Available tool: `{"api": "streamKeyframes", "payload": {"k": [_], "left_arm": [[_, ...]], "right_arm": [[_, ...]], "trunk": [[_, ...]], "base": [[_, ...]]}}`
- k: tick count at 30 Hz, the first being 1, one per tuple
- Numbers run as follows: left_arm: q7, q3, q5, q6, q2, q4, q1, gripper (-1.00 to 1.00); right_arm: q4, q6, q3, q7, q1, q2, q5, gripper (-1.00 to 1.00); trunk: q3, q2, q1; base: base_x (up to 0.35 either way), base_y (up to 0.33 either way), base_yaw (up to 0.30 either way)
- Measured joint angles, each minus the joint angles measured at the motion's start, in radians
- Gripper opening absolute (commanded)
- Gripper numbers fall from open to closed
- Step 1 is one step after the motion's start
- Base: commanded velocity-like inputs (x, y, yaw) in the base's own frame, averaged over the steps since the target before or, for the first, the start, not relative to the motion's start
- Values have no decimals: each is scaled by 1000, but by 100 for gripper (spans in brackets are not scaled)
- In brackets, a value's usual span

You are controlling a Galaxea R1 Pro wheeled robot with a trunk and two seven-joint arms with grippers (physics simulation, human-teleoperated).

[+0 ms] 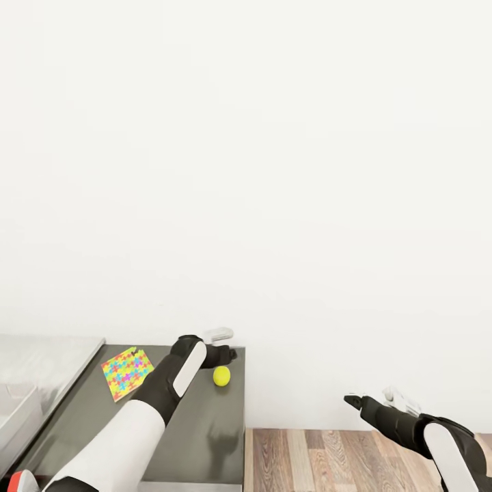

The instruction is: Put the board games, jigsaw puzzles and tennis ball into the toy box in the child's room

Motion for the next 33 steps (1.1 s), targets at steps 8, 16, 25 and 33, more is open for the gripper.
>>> {"api": "streamKeyframes", "payload": {"k": [8,16,25,33], "left_arm": [[11,3,-2,-3,0,0,0,100],[12,5,-1,-3,1,0,1,100],[12,5,1,-4,3,0,1,100],[10,5,2,-4,3,0,1,100]], "right_arm": [[0,-1,1,-22,0,0,5,100],[0,-2,1,-27,0,0,5,100],[-3,-1,1,-26,0,1,5,100],[-7,0,2,-25,0,1,5,100]], "trunk": [[-13,0,0],[-26,0,0],[-39,0,0],[-40,0,0]], "base": [[3,0,58],[0,0,64],[0,0,52],[7,0,2]]}}
